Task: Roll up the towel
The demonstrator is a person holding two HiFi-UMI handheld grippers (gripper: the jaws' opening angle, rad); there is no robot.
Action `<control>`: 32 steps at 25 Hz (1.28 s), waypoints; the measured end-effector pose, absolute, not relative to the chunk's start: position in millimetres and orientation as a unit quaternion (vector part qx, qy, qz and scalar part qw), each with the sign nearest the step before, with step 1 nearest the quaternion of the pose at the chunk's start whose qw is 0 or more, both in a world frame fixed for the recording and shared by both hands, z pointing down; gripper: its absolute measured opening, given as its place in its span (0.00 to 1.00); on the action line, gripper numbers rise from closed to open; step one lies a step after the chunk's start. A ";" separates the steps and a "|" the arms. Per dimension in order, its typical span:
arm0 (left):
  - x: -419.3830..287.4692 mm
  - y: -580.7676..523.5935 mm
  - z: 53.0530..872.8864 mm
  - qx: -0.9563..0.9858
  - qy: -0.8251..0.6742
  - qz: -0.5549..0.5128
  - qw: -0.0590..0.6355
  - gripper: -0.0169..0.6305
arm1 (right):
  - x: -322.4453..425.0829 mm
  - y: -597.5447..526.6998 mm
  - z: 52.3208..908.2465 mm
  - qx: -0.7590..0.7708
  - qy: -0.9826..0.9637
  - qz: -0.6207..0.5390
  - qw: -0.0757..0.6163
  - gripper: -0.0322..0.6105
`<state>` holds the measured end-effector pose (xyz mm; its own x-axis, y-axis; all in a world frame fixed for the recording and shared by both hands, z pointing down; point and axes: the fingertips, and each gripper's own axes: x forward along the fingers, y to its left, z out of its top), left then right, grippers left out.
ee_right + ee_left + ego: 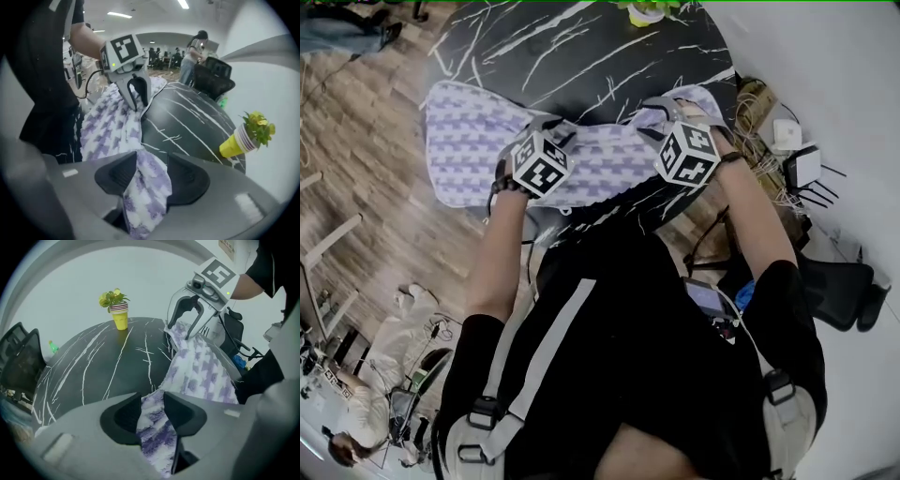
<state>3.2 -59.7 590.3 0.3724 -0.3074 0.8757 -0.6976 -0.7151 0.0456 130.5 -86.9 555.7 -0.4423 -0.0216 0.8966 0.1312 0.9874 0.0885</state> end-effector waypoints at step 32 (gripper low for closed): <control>-23.4 -154.5 563.0 0.788 -0.427 0.400 0.192 0.09 | 122.3 -181.4 535.9 0.127 -0.857 -0.161 0.473 0.13</control>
